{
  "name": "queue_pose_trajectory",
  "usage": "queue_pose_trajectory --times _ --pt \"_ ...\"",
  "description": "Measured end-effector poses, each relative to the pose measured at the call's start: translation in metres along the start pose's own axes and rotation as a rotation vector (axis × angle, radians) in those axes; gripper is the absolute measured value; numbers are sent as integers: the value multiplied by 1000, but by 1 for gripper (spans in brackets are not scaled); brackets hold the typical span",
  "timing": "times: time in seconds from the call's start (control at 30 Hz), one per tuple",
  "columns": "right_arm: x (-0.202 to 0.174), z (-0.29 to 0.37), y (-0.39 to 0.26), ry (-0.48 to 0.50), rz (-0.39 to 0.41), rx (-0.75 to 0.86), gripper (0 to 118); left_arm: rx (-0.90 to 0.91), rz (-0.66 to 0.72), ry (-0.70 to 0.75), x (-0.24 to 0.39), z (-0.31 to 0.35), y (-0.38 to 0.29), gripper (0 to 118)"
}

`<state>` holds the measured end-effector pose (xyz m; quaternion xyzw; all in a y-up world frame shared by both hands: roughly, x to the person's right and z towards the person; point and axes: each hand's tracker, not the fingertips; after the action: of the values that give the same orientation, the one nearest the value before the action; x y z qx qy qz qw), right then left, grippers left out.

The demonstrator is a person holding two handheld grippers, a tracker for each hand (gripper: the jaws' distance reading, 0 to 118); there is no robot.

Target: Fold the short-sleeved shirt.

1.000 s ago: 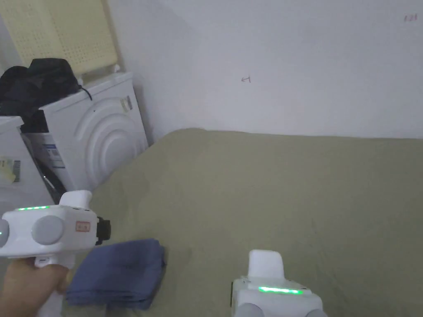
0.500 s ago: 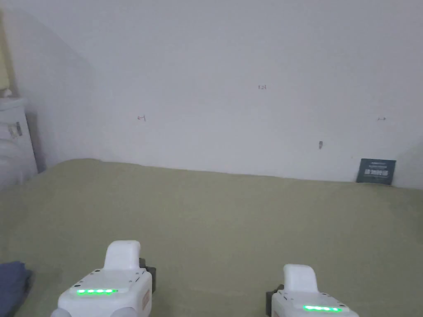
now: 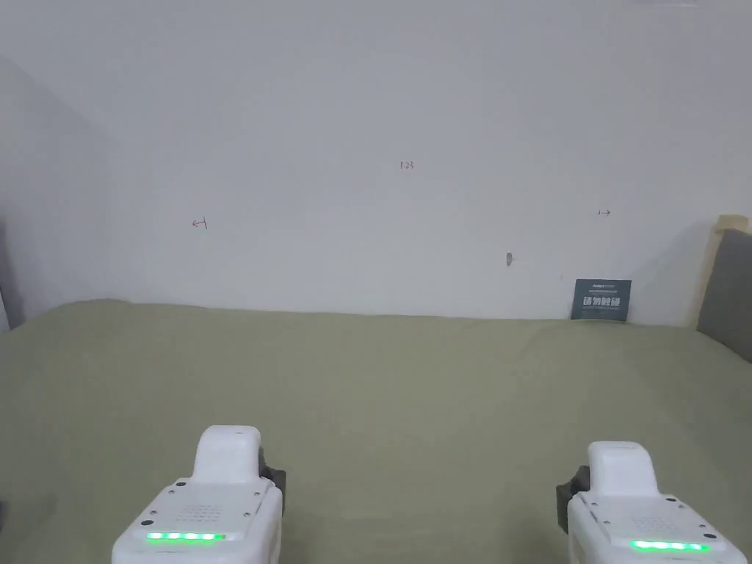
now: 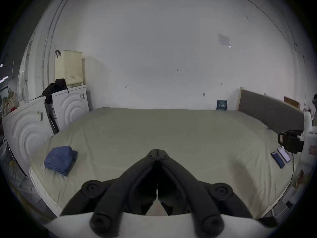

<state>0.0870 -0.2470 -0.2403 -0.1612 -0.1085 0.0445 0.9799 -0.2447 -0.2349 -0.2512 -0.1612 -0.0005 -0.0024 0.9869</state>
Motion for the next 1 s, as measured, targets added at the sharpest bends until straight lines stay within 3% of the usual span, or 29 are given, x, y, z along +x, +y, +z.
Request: queue_pose_trajectory --times 0.1,0.13,0.17,0.23,0.27,0.3,0.5,1.0 --pt "3 9 12 -10 9 116 11 62 -12 11 -7 6 15 4" --pt "3 11 14 -12 16 144 31 75 -12 5 -8 5 20 17" --pt "4 13 15 -4 20 167 55 87 -7 -7 -11 6 24 40" --pt "8 10 14 -5 27 145 112 99 10 -27 -15 6 27 116" --pt "9 11 13 -6 26 140 118 101 15 -27 -15 5 26 118" --pt "10 13 10 -10 19 139 118 171 37 -26 -15 13 25 118" --pt "15 17 5 14 -32 159 118 134 6 -11 -10 13 24 118" --pt "20 20 6 23 -59 178 118 119 -4 23 -15 7 19 118"
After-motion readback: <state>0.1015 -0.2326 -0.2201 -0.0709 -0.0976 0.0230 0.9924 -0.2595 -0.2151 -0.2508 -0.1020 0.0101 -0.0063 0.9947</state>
